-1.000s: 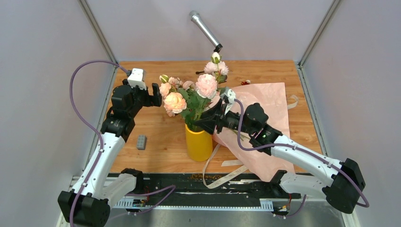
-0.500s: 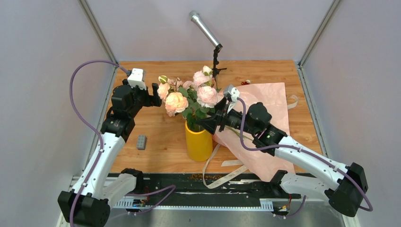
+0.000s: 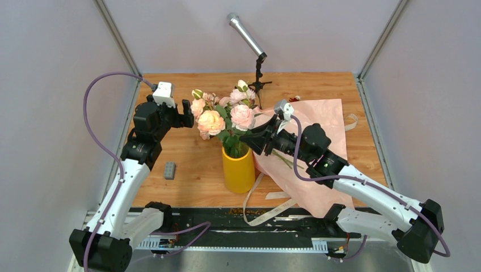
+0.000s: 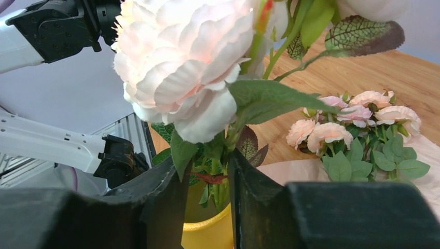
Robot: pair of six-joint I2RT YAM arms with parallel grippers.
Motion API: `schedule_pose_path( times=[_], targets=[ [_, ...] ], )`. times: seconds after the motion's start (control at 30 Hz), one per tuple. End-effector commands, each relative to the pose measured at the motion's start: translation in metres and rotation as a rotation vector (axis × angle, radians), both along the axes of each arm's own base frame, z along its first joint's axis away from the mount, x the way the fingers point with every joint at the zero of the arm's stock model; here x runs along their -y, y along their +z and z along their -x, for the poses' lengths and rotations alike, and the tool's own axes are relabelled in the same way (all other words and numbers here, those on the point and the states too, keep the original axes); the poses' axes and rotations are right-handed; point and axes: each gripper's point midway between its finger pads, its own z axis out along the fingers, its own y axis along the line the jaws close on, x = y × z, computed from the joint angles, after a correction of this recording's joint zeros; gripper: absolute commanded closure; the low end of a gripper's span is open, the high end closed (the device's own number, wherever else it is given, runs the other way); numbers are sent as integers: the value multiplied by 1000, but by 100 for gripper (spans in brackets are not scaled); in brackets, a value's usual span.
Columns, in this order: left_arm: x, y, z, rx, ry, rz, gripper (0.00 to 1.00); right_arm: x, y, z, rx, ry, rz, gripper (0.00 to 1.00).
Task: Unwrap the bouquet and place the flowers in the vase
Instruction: Place the fake flower in the vase, then pick up the fake flower from the wrapping paper.
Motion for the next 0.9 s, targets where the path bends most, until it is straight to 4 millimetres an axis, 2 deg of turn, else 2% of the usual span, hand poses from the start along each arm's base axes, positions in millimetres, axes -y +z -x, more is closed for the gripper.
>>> schedule_pose_path(
  times=[0.0, 0.23, 0.4, 0.47, 0.63, 0.8, 0.87],
  targets=[
    [-2, 21, -1, 70, 10, 20, 0, -3, 20, 1, 10, 4, -56, 71],
    [-2, 20, -1, 68, 8, 20, 0, -6, 3, 3, -20, 27, -21, 84],
    [-1, 20, -1, 70, 7, 22, 0, -6, 5, 7, -19, 44, -16, 85],
    [-2, 21, -1, 72, 9, 19, 0, -3, 12, 8, -1, 39, -19, 79],
    [-7, 19, -2, 73, 30, -4, 0, 10, 35, 11, 58, 5, -21, 53],
    [-15, 15, -5, 74, 65, -35, 0, 45, 47, 5, 96, -146, -11, 35],
    [-15, 13, -6, 78, 61, -42, 0, 59, 52, 4, 122, -198, -7, 31]
  ],
)
